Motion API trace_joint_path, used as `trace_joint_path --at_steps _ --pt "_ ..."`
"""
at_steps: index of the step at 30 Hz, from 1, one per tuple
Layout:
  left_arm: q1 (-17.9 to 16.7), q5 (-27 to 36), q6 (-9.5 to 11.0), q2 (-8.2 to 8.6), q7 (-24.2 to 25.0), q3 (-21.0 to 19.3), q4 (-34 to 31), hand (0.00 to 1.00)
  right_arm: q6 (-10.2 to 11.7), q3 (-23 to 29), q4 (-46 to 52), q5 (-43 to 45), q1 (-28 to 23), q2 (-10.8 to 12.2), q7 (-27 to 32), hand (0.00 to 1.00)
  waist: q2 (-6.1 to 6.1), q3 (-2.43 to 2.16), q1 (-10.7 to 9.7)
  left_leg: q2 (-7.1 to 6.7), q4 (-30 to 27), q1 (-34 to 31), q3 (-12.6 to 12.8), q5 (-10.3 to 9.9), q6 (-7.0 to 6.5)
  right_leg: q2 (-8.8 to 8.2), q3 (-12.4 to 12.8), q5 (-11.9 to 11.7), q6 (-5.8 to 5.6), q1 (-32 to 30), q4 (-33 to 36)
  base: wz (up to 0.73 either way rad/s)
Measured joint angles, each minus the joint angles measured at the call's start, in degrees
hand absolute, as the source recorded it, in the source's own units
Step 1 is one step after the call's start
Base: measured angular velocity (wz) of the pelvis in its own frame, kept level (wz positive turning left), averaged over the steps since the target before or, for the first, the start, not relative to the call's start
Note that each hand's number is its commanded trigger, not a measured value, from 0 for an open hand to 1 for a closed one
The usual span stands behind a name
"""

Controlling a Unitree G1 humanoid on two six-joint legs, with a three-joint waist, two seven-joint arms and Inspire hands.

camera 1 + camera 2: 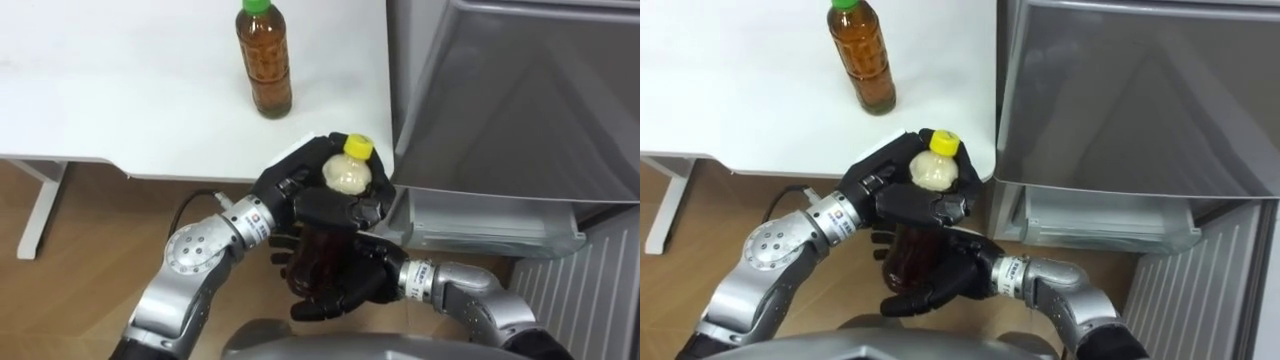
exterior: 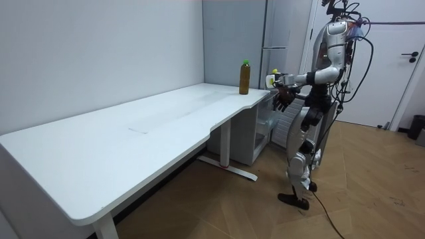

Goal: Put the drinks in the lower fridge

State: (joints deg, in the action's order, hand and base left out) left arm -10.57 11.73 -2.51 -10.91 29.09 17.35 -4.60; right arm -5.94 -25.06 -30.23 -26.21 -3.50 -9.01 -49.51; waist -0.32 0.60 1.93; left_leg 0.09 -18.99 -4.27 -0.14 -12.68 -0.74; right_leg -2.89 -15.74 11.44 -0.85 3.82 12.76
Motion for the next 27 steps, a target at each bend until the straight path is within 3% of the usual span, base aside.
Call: trace_joint_path --at_steps 5,6,7,8,13,27 --pt "0.0 -0.04 -0.01 -0.05 -0.16 0.65 0.05 1.0 0.0 0.05 0.0 -1.27 0.0 0.01 0.08 0.0 0.0 0.01 0.02 0.0 0.25 0.04 -0.01 0.01 0.02 0.0 -0.16 0.0 0.0 0.0 -0.14 0.0" --pt "0.0 -0.04 -0.01 -0.06 -0.13 0.68 0.06 1.0 0.0 0.1 0.0 -1.69 0.0 0.01 0.08 0.33 0.01 0.03 -0.01 -0.01 0.33 0.11 -0.03 0.01 0.02 -0.01 -0.15 0.0 0.0 0.01 -0.15 0.0" --pt "0.0 -0.04 -0.01 -0.06 -0.07 0.71 0.08 1.0 0.0 0.14 -0.07 -2.86 -0.05 0.0 0.15 0.85 0.02 0.07 -0.06 -0.01 0.39 0.25 -0.03 0.01 0.02 -0.01 -0.17 0.0 -0.01 0.13 -0.15 0.0" --pt "0.0 -0.03 -0.01 -0.06 -0.01 0.72 0.07 1.0 0.0 0.19 -0.1 -3.42 -0.13 0.0 0.23 1.0 0.02 0.08 -0.05 -0.01 0.43 0.31 -0.03 0.01 0.02 -0.01 -0.19 0.0 -0.01 0.18 -0.15 0.0" --pt "0.01 0.03 -0.01 0.06 0.33 0.84 0.09 1.0 -0.01 0.24 -0.11 -6.93 -0.51 0.0 1.24 1.0 0.15 0.42 -0.01 -0.01 0.68 0.54 0.07 0.01 0.02 -0.03 -0.2 0.01 -0.02 0.26 -0.15 0.0" --pt "0.01 4.44 -1.01 1.46 -1.1 -0.75 0.86 1.0 2.04 -0.48 -0.1 -7.64 -0.56 0.33 1.46 1.0 0.0 0.43 -0.18 0.0 0.69 0.57 0.48 0.01 0.02 -0.1 -0.17 0.02 -0.03 0.16 -0.22 0.0"
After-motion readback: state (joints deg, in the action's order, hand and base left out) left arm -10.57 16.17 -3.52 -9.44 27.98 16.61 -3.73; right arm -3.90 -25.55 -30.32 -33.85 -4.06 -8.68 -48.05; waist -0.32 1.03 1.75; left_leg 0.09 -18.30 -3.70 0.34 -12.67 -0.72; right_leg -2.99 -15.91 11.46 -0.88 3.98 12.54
